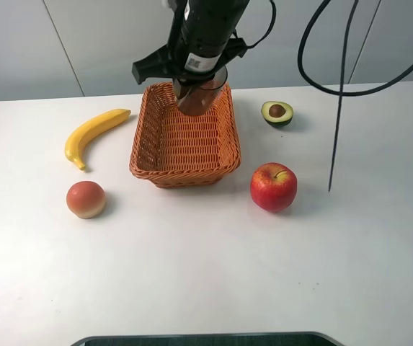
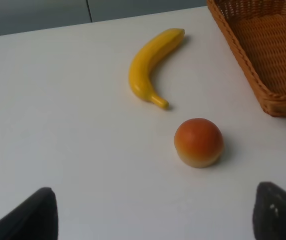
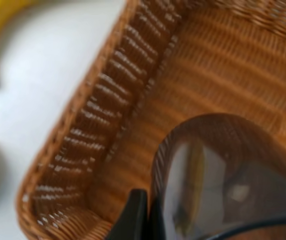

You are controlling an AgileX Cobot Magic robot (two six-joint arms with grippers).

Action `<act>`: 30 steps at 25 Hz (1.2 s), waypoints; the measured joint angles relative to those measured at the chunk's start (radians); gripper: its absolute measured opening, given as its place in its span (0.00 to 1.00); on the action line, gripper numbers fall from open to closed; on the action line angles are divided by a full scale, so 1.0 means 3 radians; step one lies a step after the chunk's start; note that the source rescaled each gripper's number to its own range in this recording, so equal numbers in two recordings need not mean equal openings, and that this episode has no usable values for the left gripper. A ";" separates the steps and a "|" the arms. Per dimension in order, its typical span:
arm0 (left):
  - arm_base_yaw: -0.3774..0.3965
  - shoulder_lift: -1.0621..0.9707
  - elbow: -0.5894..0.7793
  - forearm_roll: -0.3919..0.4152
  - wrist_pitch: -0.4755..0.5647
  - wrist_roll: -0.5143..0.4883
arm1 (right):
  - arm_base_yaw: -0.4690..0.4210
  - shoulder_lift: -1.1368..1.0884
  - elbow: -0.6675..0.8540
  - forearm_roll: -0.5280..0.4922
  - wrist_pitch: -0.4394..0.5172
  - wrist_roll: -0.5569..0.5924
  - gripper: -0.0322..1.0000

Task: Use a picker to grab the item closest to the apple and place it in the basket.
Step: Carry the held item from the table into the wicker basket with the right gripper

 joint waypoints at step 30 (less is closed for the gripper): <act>0.0000 0.0000 0.0000 0.0000 0.0000 0.0005 | 0.0105 0.0457 0.0011 -0.0076 -0.0274 -0.0046 0.71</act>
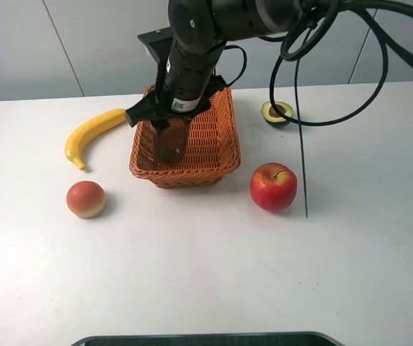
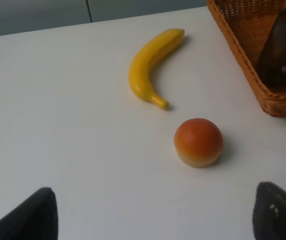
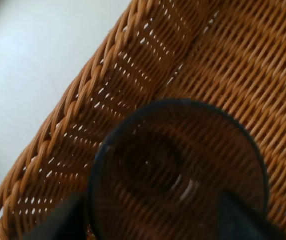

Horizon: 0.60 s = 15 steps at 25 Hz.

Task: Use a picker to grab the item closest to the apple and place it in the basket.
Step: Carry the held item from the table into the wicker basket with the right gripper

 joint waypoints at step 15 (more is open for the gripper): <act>0.0000 0.0000 0.0000 0.0000 0.0000 0.0000 | 0.0000 -0.0403 0.0006 0.0055 0.0107 -0.0008 0.88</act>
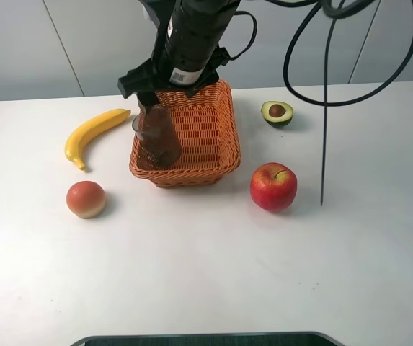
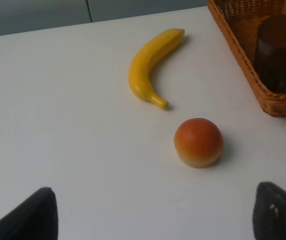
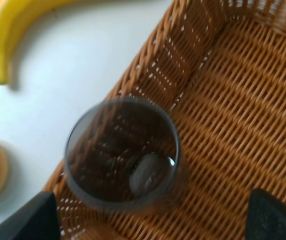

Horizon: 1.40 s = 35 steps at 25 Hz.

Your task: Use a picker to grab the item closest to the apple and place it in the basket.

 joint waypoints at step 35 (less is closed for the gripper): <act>0.0000 0.0000 0.0000 0.0000 0.0000 0.0000 | -0.1525 -0.2312 0.1797 0.0022 0.0848 0.0035 0.88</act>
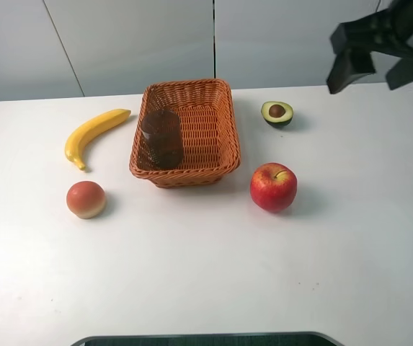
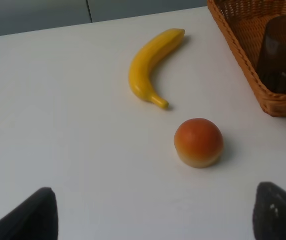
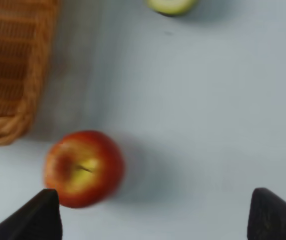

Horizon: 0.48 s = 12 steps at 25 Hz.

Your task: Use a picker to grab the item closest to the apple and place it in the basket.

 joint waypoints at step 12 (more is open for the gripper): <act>0.0000 0.0000 0.0000 0.0000 0.0000 0.0000 | -0.0631 -0.1590 0.0638 -0.0244 0.0244 -0.0035 0.88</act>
